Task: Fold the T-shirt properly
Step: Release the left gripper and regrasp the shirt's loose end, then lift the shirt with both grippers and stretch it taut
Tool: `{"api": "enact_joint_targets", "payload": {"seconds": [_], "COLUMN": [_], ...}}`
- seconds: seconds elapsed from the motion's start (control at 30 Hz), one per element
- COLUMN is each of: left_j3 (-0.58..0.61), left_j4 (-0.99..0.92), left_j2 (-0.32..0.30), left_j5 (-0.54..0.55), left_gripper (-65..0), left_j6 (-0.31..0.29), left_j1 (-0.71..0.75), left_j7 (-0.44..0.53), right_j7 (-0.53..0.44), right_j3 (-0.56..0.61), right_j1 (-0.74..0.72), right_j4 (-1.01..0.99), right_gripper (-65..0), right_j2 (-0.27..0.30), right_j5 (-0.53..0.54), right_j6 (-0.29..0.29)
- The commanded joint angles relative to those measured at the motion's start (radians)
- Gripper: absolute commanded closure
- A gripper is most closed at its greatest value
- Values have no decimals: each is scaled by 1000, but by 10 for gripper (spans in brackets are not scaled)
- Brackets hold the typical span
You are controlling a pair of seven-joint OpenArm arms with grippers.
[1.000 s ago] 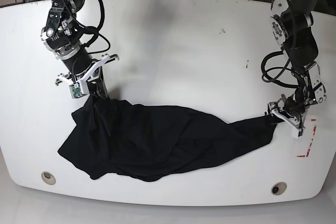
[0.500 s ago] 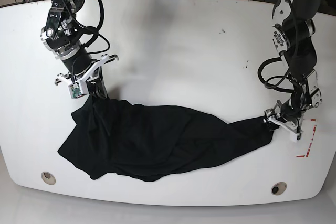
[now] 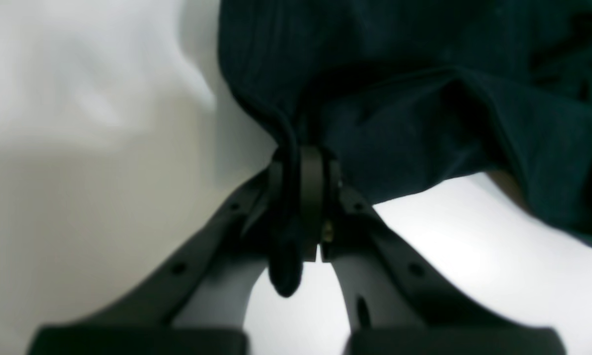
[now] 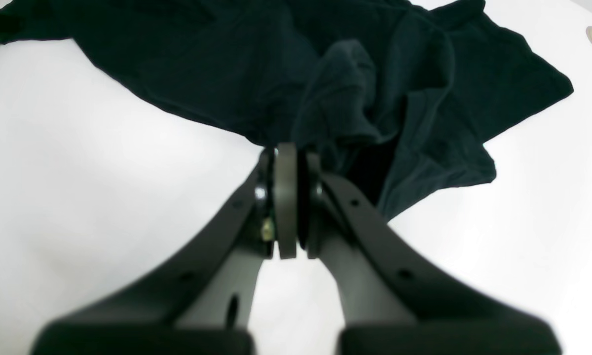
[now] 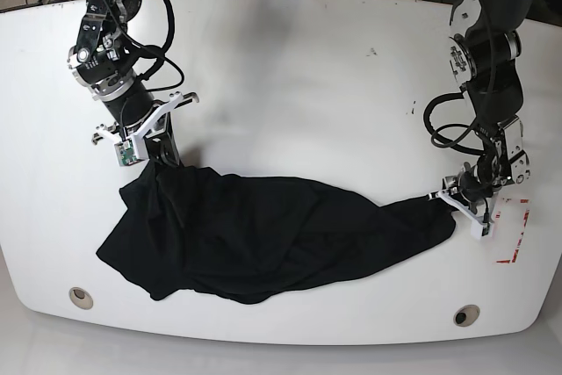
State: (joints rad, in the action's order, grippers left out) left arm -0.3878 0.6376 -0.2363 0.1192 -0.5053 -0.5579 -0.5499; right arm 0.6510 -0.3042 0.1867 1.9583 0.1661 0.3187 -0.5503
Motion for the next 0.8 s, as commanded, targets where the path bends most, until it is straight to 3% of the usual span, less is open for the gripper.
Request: {"api": "enact_joint_targets", "payload": {"seconds": [0.0,0.4,0.77], "left_j3": [-3,-3,-4], "left_j4": [123,680,974], "left_j2": [-13,-18,-16], "left_j5": [20,139,141], "left_gripper": [0,0,0], "left_j6": [-5,0,1], "left_j1": [11,134,54], "left_j7": [-8,-241,-348], "right_j7": [-30,-29,53], "right_j3": [-10,-117,-112], "right_j1": [-8,-92,-359], "right_j4": [45,43,-47], "right_gripper": [-2,-2,-3], "right_j2": [11,20,128], "right_j5": [15,4,4], "right_j6": [0,0,0]}}
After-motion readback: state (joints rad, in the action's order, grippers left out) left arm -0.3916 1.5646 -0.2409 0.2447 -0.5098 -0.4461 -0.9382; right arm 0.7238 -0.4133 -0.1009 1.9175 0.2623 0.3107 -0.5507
